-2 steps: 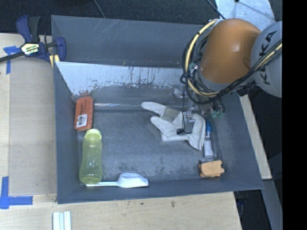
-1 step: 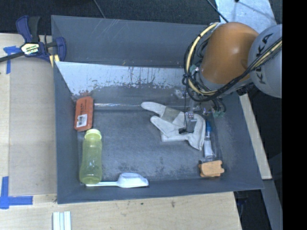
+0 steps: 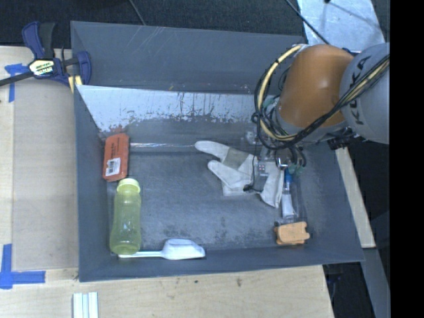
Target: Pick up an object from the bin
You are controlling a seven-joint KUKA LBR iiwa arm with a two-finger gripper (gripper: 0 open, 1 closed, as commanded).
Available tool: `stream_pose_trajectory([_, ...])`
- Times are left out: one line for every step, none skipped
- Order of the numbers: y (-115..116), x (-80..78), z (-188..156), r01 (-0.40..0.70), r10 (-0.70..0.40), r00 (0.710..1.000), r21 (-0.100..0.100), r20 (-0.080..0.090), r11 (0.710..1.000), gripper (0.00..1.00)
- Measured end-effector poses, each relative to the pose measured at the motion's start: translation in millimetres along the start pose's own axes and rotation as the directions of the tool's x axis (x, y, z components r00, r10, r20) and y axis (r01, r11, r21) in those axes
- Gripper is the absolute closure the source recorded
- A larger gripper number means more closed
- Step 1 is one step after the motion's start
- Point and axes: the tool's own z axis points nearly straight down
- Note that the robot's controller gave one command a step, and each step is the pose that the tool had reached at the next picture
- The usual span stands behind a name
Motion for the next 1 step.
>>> stream_pose_trajectory([-11.5, 0.8, 18.1, -0.019, 0.019, 1.0, 0.001, -0.002, 1.0, 0.0])
